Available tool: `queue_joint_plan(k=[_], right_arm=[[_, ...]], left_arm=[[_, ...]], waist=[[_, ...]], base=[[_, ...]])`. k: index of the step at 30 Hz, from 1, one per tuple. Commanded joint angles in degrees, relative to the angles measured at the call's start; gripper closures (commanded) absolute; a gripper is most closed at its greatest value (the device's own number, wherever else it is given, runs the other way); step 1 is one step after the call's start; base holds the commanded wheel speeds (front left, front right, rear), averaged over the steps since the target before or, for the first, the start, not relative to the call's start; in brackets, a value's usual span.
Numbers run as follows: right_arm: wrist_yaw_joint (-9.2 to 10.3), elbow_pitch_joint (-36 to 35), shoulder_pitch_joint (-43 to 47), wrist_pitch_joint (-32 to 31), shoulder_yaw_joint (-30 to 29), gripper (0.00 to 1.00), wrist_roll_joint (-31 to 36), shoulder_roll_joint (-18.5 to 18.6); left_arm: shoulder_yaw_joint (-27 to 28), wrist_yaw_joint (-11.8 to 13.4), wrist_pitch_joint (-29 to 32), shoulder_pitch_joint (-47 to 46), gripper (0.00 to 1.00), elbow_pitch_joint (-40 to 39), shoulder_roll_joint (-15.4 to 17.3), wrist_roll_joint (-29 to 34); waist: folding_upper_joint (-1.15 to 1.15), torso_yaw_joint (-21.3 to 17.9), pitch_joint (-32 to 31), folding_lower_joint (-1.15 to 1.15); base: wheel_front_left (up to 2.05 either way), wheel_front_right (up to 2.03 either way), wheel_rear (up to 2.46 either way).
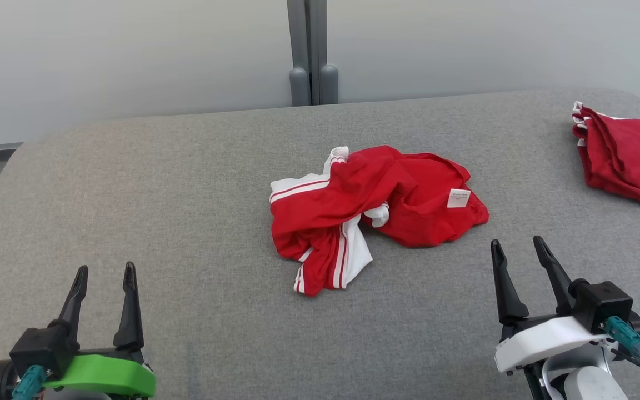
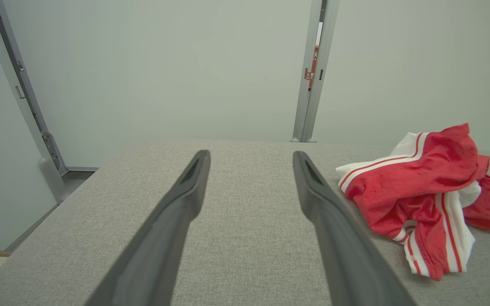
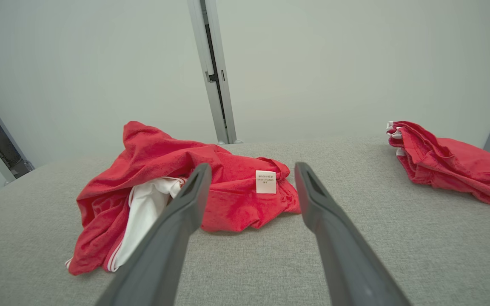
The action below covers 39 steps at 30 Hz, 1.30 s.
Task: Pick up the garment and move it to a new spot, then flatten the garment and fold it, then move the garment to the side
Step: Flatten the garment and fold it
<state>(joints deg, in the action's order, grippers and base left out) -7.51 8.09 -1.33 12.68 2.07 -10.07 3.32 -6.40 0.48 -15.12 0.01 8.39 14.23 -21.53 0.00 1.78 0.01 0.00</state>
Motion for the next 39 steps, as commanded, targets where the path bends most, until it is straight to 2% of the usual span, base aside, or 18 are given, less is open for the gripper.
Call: queue_joint_plan(k=[1,39], right_arm=[[0.04,-0.18,0.91,-0.22,-0.05,0.00,-0.13,0.24],[0.04,-1.81,1.65,-2.42,-1.29,0.00,0.88,-0.08]], left_arm=[[-0.13,-0.11,-0.02,0.93,0.00,0.30,0.25,0.25],[0.09,1.64,0.42,1.96,0.00,-0.78,0.49,-1.73]], waist=[[0.00,0.03,-0.10,0.00],[0.00,0.24,-0.29,0.00]], base=[[0.00,0.00,0.00],[0.00,0.00,0.00]])
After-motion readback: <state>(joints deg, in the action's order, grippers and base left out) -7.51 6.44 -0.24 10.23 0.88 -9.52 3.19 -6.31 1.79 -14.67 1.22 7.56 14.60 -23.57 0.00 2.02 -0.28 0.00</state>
